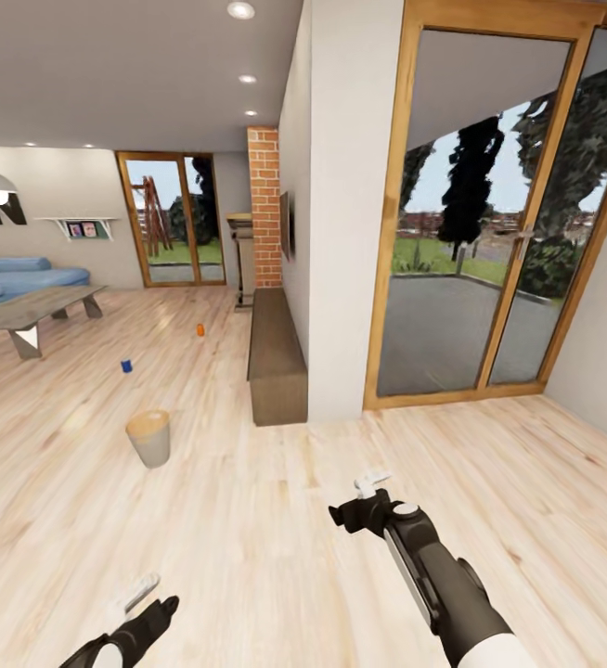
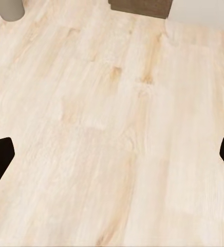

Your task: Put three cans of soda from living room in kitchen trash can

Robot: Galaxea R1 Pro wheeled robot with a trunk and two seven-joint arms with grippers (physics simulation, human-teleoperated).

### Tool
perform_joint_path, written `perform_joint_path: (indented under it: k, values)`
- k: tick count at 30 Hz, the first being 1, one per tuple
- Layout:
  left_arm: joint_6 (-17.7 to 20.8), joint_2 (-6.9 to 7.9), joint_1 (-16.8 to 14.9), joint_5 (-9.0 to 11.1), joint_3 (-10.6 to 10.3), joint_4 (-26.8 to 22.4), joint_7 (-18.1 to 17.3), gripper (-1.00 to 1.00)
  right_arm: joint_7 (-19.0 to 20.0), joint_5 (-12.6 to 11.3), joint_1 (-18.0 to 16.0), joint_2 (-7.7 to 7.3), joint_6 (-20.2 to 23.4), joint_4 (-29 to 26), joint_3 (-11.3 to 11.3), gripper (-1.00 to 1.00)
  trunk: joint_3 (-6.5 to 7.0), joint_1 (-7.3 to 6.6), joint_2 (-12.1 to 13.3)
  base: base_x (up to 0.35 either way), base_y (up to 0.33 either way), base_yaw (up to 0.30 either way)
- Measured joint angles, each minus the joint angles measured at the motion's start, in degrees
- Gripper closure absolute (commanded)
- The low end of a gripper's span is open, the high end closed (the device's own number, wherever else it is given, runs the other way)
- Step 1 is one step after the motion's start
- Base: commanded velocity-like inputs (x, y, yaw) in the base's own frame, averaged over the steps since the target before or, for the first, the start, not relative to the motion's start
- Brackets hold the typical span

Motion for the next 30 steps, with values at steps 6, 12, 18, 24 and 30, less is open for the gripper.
perform_joint_path:
  k: [6, 12, 18, 24, 30]
  values:
    - [0.5, 0.16, -0.2, 0.1, 0.1, 0.6, -0.9, -1.00, 0.0, 0.1, 1.6, 0.06, 4.2, -4.5, 0.2, -1.00, -0.01, 0.00, 0.0, 0.347, 0.032, 0.168]
    - [2.1, 0.17, -0.2, 0.1, 0.5, 0.0, -1.0, -1.00, 0.0, 0.1, 4.7, -0.10, 4.9, -8.4, 1.1, -1.00, -0.28, 0.00, 0.0, 0.335, 0.119, 0.237]
    - [2.8, -0.19, 0.1, 0.0, 0.8, -2.8, -0.6, -1.00, -0.9, 0.2, 4.6, 0.33, 7.3, -5.6, 1.3, -1.00, -0.59, 0.00, 0.0, 0.284, 0.175, 0.256]
    - [2.8, -0.25, 0.1, 0.0, 1.0, -2.9, -0.4, -1.00, -6.0, 0.0, -0.5, 0.46, 8.2, 3.6, 1.5, -1.00, -0.88, 0.00, 0.0, 0.124, 0.061, 0.235]
    - [2.6, 0.03, 0.1, -0.1, 1.1, -1.3, 0.1, -1.00, -6.1, -0.1, -0.9, 0.06, 5.1, 4.4, 1.6, -1.00, -0.98, 0.00, 0.0, 0.289, 0.108, 0.053]
